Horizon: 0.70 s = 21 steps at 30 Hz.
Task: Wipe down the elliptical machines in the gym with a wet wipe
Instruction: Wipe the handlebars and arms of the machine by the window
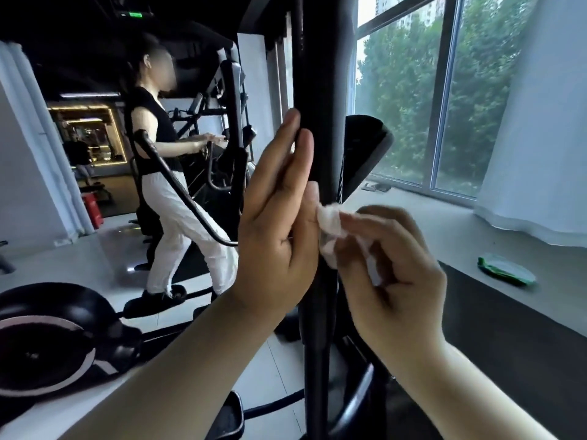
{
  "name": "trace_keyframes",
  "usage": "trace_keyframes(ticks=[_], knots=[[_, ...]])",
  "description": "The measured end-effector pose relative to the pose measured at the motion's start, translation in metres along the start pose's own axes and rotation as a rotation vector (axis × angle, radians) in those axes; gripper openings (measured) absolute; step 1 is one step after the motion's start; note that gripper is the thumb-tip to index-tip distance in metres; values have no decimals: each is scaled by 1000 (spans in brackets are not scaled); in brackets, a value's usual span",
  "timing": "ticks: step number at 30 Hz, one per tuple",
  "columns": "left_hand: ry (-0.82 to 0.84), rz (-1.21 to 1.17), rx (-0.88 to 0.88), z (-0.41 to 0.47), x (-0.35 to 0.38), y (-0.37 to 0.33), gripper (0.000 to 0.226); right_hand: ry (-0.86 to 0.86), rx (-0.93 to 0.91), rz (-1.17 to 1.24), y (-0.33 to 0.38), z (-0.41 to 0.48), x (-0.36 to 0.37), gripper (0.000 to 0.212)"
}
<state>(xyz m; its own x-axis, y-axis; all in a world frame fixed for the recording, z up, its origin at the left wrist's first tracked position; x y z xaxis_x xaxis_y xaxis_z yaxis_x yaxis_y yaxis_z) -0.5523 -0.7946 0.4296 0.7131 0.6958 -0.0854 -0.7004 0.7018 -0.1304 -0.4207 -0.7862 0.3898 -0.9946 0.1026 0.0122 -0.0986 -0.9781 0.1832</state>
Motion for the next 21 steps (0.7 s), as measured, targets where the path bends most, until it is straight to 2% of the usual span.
trace_keyframes(ticks=[7,15,21], knots=[[21,-44,-31,-15,-1,2,37,-26,-19,-33,5,23,1,27],[20,-33,-40,-37,0,3,37,8,49,-120,-3,-66,3,19],[65,-78,-37,-52,-1,7,38,-85,65,-90,0,-34,8,21]])
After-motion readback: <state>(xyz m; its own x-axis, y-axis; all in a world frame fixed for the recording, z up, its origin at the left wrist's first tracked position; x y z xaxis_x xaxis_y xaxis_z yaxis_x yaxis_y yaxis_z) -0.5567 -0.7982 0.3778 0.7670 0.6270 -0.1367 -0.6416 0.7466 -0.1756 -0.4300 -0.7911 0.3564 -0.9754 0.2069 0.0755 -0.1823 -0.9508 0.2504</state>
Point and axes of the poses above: each hand's wrist, its own z-axis towards the middle knuckle, its own x-axis out of the palm, y = z × x, the point moved 1 cm from there along z, towards the middle knuckle, and after that the axes turned 7 degrees about -x, right-handed, at the moved point
